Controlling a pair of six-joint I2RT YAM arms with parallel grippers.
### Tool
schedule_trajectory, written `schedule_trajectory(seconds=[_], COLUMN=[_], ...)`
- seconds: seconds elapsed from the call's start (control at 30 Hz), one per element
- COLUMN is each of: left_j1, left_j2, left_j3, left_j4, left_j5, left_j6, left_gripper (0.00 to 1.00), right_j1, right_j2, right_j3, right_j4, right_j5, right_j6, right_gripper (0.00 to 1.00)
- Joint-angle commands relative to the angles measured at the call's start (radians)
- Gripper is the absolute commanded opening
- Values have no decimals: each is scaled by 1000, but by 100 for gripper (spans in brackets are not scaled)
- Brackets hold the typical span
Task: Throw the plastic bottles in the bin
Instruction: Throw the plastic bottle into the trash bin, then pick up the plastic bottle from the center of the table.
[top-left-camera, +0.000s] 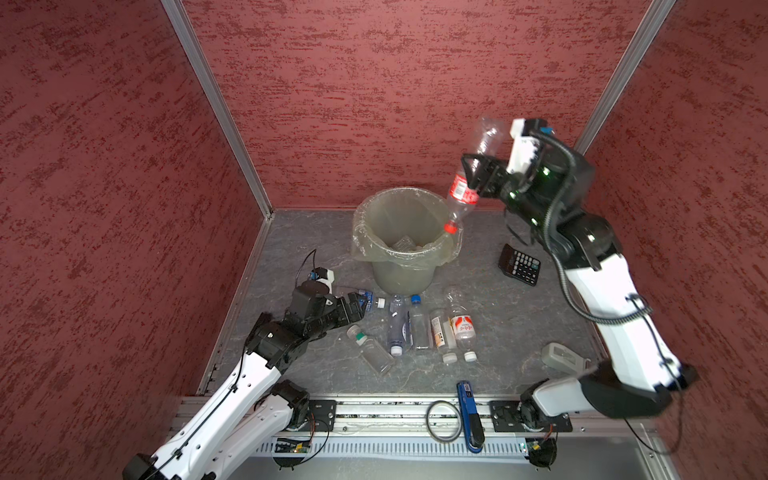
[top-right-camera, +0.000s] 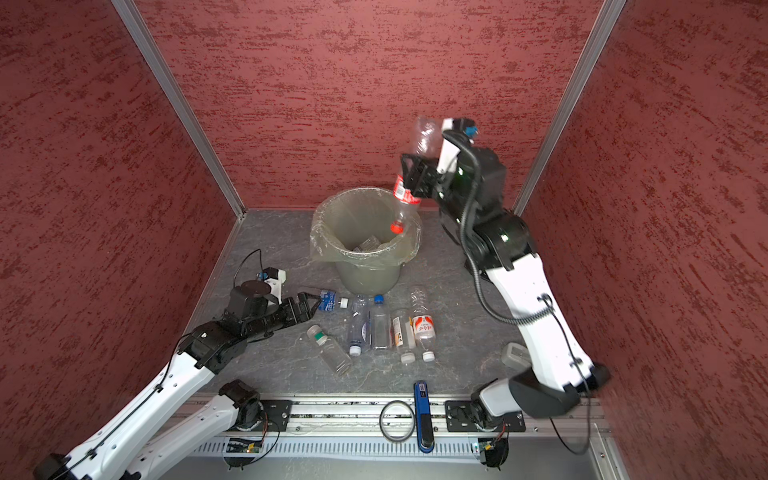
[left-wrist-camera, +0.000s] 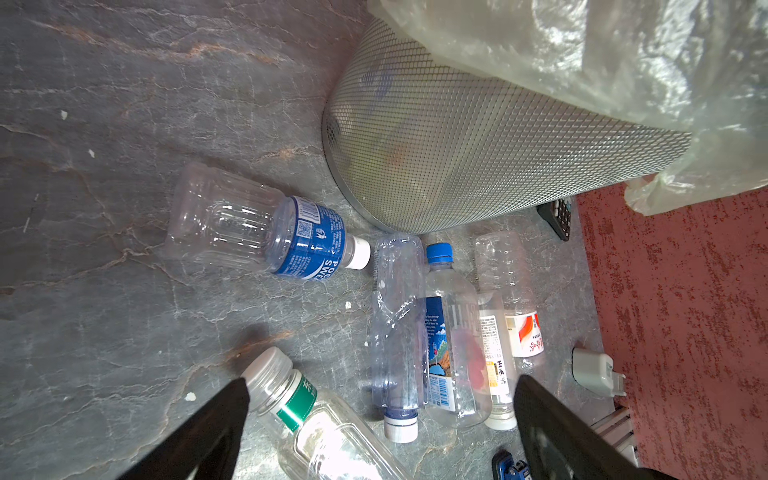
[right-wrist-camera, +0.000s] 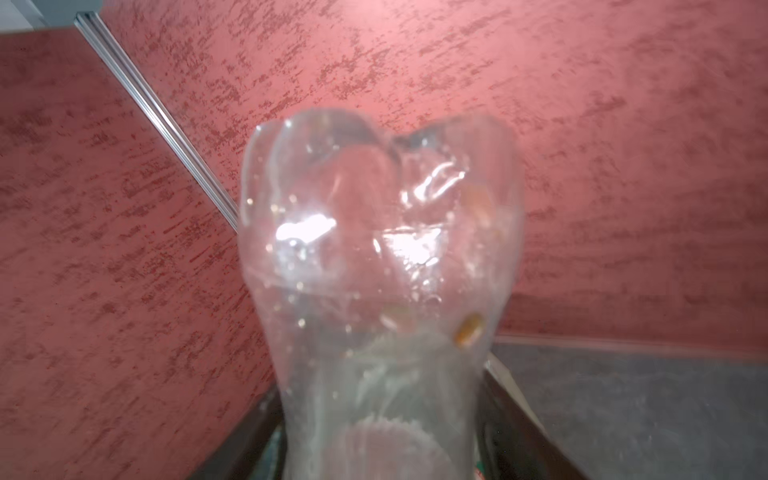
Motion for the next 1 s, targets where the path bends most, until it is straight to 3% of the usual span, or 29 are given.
schedule_trajectory(seconds=[0.0,0.07,0.1,0.33,0.47,0.77,0.97], left_j1=[9,9,9,10,11,15,20], left_j2=[-13,-33,-51,-77,-65,108,224], left_j3=[27,37,38,14,6,73,127], left_j4=[-20,-42,-52,-94,-97,-96,-130], left_j5=[-1,-11,-17,-21,-30,-49,-82], left_j6=[-7,-9,-9,-1,4,6,3], left_gripper=[100,100,99,100,100,98,99], right_j1=[2,1,3,21,22,22,21], right_j2=[330,486,478,65,-58,-404,-545], right_j3=[513,805,780,147,29,-609,-932], right_j4=[-256,-385,-396,-90,-174,-149,-182], right_j5=[-19,0,3,81,142,190,187], right_j6=[4,16,17,-27,-18,38,77], right_gripper=[89,99,99,99,96,93,92])
